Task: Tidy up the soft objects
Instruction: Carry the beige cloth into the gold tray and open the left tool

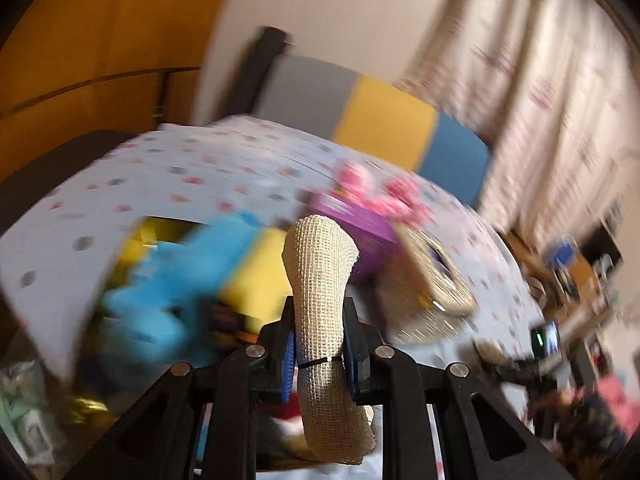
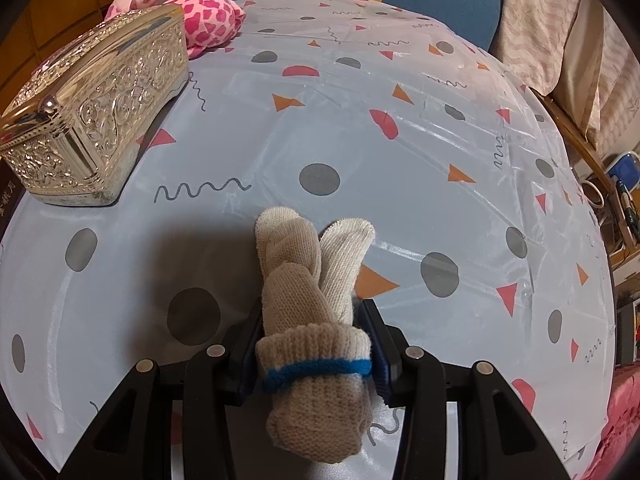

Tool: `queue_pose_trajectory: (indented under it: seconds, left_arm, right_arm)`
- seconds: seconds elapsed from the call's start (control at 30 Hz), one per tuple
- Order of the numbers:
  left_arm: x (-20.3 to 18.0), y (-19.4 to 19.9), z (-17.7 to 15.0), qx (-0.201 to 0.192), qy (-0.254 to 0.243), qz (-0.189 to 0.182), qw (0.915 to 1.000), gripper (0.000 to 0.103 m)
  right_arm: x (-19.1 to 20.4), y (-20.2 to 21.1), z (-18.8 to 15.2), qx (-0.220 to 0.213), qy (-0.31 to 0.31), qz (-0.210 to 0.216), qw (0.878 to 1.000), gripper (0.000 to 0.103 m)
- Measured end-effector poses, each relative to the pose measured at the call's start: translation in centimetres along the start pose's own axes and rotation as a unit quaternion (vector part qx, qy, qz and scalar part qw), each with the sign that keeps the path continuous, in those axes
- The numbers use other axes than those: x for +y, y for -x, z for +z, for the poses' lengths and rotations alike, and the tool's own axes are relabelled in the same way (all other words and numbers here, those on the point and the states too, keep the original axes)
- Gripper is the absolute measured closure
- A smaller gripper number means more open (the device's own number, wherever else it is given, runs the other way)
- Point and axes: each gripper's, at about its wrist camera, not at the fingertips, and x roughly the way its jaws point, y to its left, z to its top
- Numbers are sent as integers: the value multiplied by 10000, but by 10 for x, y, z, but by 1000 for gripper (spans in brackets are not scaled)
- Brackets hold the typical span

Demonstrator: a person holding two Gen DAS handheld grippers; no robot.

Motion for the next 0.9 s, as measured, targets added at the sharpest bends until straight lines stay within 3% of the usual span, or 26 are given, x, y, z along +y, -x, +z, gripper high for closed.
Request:
queue_pose_trajectory:
  seconds: [0.17, 0.37, 0.43, 0.5, 0.63, 0.8, 0.9]
  left_arm:
    - [75, 26, 16, -232, 890, 393, 9950, 83]
    - [100, 11, 15, -44, 1616, -130, 9868, 83]
    - [96, -5, 15, 70, 1644, -105, 9863, 80]
    - [97, -21, 14, 161, 1676, 149, 9856, 68]
    - [111, -60, 5, 727, 1774, 577, 9798, 66]
    - [94, -47, 1, 403, 1024, 1005, 9888, 48]
    - [85, -36, -1, 151, 706, 1282, 9891, 48]
  right_arm:
    - [3, 2, -1, -13, 60, -63, 10000, 58]
    - [4, 2, -1, -10, 65, -104, 9999, 58]
    - [4, 2, -1, -9, 64, -106, 9999, 58]
    - [4, 2, -1, -11, 72, -104, 9999, 58]
    - [4, 2, -1, -13, 89, -103, 9999, 58]
    - [4, 2, -1, -24, 140, -106, 9998, 58]
    - [4, 3, -1, -28, 156, -132, 9998, 58]
